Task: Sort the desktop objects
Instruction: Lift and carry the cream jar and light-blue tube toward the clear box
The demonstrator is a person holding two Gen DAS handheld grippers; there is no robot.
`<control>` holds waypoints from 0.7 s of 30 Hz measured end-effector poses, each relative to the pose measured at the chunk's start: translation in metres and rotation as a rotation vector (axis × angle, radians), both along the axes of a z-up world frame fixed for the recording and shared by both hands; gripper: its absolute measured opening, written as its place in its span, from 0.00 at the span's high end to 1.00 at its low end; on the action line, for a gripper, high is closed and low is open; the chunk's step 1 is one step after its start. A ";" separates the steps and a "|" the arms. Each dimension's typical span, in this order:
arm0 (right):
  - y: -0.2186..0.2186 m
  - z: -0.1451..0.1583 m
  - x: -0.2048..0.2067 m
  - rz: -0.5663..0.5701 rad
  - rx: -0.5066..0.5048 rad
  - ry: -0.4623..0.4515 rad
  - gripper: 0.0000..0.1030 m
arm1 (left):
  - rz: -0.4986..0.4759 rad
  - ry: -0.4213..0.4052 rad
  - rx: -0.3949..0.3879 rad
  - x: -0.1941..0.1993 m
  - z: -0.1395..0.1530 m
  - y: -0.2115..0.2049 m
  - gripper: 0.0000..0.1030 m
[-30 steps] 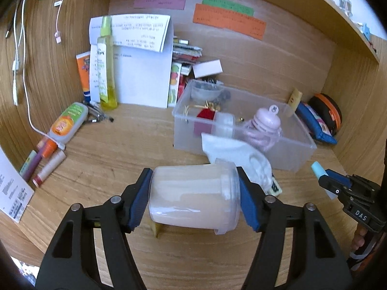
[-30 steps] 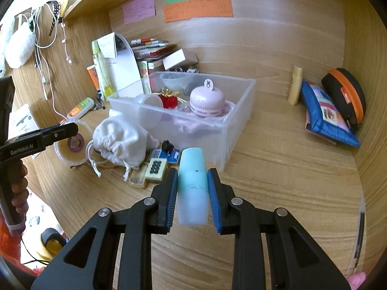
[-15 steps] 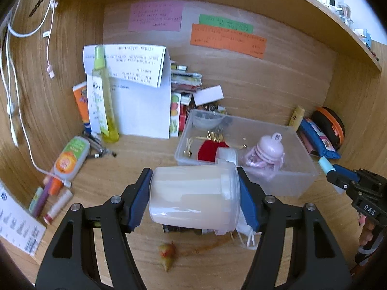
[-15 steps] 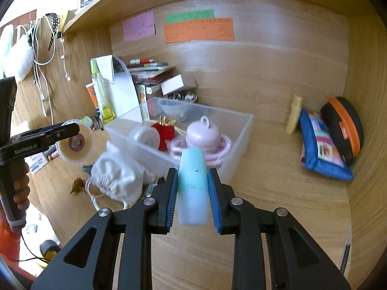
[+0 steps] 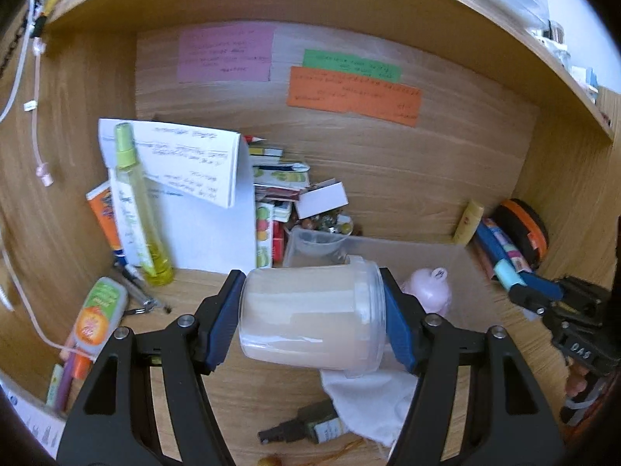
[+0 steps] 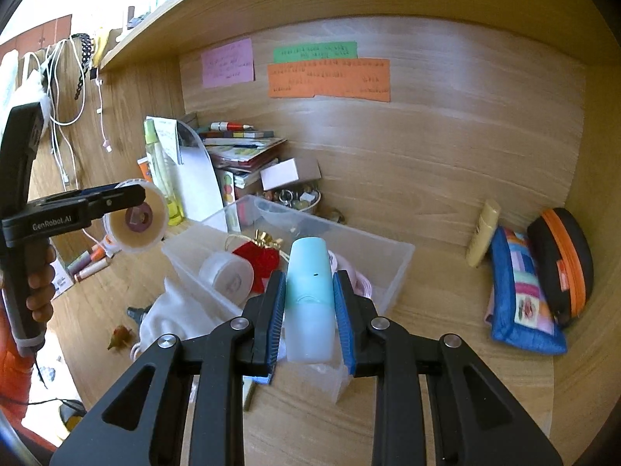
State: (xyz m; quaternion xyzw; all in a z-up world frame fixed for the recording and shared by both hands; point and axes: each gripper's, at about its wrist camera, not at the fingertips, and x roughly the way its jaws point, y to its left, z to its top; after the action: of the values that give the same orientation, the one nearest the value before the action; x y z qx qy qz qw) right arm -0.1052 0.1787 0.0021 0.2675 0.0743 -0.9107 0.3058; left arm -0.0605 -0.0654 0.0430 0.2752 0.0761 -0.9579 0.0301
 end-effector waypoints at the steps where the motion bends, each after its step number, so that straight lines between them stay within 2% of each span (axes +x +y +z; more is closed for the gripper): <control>1: -0.001 0.001 -0.003 0.000 0.001 0.000 0.78 | -0.004 -0.001 0.004 -0.003 0.000 -0.001 0.36; 12: -0.011 -0.008 -0.029 0.002 0.000 -0.046 0.78 | -0.039 -0.034 0.018 -0.039 -0.009 0.001 0.36; 16: -0.026 -0.012 -0.035 0.034 0.010 -0.064 0.78 | -0.070 -0.044 0.048 -0.048 -0.011 0.003 0.36; 21: -0.051 -0.020 -0.044 0.065 0.052 -0.068 0.78 | -0.076 -0.057 0.042 -0.061 -0.012 0.006 0.36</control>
State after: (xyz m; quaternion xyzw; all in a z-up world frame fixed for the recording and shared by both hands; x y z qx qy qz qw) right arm -0.1493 0.1278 -0.0179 0.3037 0.0959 -0.8885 0.3304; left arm -0.1219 -0.0591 0.0306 0.3059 0.0847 -0.9482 -0.0100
